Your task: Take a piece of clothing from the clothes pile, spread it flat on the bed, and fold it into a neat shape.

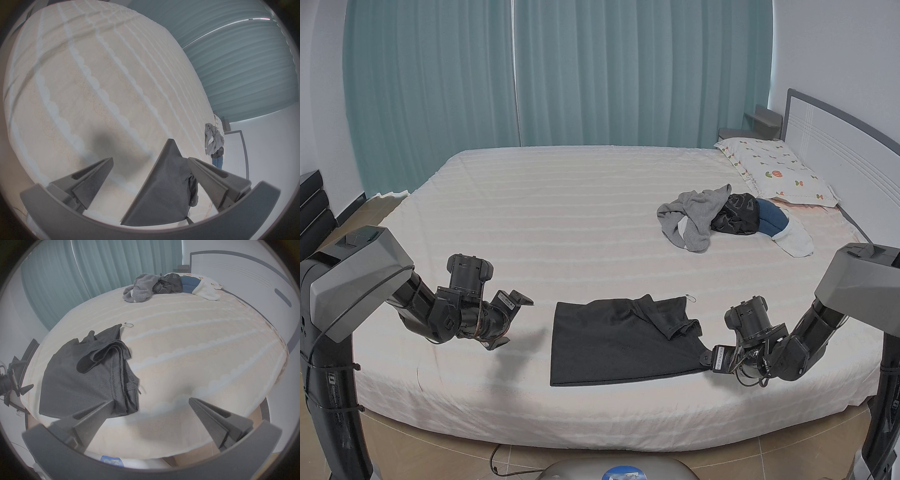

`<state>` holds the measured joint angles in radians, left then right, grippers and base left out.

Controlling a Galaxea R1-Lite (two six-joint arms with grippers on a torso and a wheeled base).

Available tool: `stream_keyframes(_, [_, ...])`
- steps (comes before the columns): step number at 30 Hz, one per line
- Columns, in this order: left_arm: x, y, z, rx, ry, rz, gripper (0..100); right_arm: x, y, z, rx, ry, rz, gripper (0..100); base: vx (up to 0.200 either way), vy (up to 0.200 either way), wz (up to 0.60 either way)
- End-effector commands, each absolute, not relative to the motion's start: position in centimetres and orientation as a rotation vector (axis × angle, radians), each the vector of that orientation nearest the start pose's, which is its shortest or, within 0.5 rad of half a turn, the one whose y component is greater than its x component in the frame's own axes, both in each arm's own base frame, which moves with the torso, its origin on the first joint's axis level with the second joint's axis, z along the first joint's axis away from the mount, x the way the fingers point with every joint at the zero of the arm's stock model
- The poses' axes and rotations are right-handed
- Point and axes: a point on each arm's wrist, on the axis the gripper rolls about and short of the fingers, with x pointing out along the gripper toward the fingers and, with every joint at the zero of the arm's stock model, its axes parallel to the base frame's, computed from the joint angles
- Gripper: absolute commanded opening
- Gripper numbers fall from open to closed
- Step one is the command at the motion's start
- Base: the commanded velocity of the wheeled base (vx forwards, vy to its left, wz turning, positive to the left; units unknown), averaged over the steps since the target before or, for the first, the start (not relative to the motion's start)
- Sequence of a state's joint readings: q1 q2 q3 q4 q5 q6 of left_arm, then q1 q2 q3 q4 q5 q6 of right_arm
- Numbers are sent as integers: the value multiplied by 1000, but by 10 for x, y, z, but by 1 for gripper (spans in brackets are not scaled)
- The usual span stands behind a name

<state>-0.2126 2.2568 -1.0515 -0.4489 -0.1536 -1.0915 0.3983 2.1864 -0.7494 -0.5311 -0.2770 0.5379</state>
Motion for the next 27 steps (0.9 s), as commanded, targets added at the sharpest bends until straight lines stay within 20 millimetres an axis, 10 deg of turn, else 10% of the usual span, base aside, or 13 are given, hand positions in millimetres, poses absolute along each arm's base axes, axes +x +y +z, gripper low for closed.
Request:
stream_keyframes(1, [388, -87, 24, -998, 864, 114, 100, 306, 121, 32, 268, 791, -70, 100, 0, 0, 0])
stream_keyframes(10, [381, -84, 22, -1002, 879, 137, 100, 313, 146, 65, 577, 790, 114, 100, 133, 0, 0])
stream_keyframes(27, [379, -87, 19, -989, 891, 135, 100, 320, 206, 26, 614, 961, 283, 100, 35, 0, 0])
